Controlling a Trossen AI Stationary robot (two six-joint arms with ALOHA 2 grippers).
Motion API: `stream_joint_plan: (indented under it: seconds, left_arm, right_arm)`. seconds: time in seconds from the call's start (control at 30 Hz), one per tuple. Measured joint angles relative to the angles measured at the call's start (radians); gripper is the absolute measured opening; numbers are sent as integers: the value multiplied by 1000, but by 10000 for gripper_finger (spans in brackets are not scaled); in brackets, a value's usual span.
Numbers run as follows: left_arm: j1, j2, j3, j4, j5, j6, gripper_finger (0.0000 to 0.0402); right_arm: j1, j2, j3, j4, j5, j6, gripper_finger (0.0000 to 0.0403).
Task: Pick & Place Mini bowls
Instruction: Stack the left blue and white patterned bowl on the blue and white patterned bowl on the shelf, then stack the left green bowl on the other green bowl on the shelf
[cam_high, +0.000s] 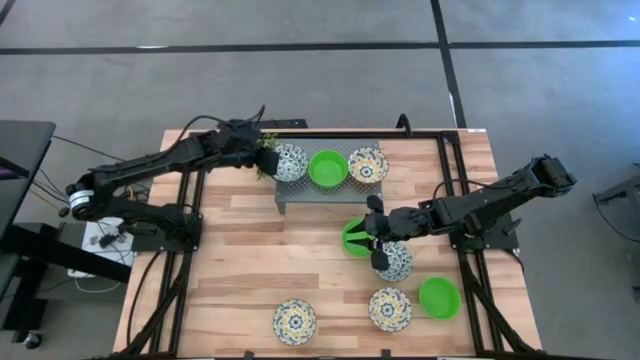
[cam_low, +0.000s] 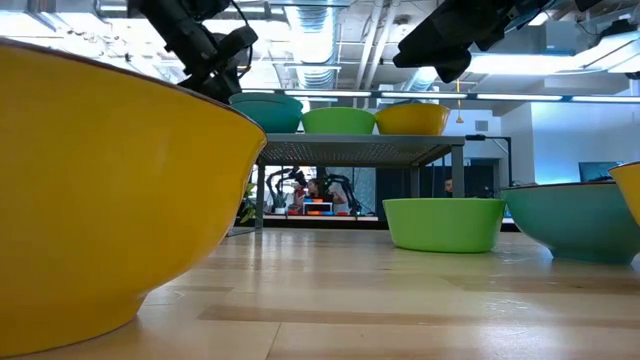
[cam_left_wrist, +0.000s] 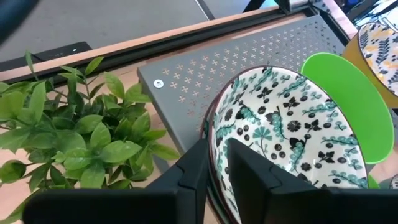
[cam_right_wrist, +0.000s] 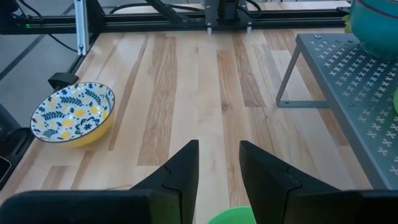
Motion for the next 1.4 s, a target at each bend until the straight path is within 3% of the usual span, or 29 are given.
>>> stream_joint_plan:
  seconds: [0.43,0.63,0.83,1.23,1.4]
  left_arm:
    - [2,-132,0,0,1,96,63]
    - [-55,-227,0,0,89,273,63]
    - [-188,-266,0,-3,157,363,63]
    - [-527,-195,0,-12,157,541,63]
    - [-638,-138,0,-15,157,573,63]
  right_arm:
    - [0,0,0,0,0,1,111]
    - [3,0,0,-10,-39,3,111]
    - [3,0,0,-10,-39,3,111]
    - [20,0,0,-10,-53,100,111]
    - [35,2,0,-39,-50,248,111]
